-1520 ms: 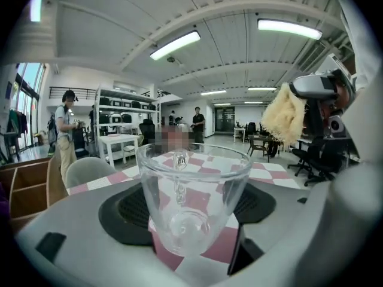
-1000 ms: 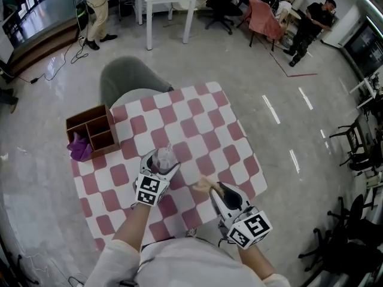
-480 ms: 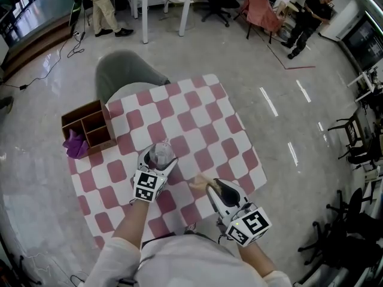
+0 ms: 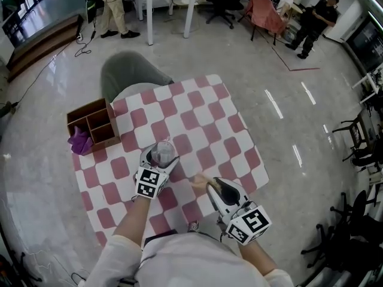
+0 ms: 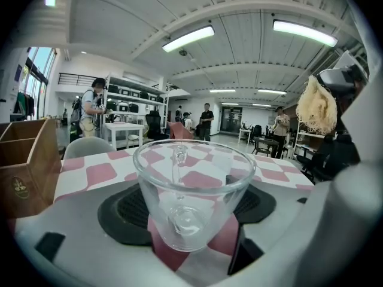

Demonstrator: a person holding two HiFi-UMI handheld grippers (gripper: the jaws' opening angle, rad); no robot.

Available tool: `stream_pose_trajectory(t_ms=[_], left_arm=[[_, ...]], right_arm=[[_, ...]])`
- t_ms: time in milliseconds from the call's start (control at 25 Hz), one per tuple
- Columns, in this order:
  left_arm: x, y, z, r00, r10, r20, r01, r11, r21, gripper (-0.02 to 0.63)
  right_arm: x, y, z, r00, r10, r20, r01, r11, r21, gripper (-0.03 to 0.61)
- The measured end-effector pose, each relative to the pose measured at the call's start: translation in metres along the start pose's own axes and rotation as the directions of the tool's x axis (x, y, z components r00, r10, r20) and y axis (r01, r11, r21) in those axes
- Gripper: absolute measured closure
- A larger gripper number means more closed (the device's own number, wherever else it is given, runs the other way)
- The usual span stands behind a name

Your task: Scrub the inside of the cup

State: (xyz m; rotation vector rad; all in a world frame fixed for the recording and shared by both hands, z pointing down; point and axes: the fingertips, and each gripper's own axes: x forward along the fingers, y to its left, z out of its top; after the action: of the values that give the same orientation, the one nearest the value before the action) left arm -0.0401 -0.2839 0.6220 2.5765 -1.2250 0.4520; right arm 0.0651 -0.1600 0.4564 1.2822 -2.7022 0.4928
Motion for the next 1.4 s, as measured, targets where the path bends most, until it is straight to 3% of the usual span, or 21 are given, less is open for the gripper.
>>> stream_pose_trajectory(t_ms=[520, 960, 1200, 1400], left_arm=[[-0.014, -0.001, 0.006, 0.999, 0.032, -0.016, -0.031, 0.999, 0.033, 0.242], [-0.058, -0.001, 0.013, 0.99, 0.141, 0.03, -0.14, 0.99, -0.023, 0.242], [-0.087, -0.018, 0.034, 0.987, 0.142, 0.07, -0.143, 0.99, 0.014, 0.244], [-0.111, -0.043, 0.051, 0.984, 0.141, 0.114, -0.152, 0.983, 0.103, 0.253]], right_arm=[[0.0, 0.006, 0.003, 0.999, 0.045, 0.014, -0.045, 0.999, -0.01, 0.479], [0.005, 0.013, 0.005, 0.994, 0.106, 0.025, -0.105, 0.994, -0.019, 0.479], [0.009, 0.019, 0.009, 0.989, 0.145, 0.031, -0.144, 0.989, -0.031, 0.479], [0.009, 0.02, 0.013, 0.984, 0.169, 0.048, -0.168, 0.985, -0.034, 0.479]])
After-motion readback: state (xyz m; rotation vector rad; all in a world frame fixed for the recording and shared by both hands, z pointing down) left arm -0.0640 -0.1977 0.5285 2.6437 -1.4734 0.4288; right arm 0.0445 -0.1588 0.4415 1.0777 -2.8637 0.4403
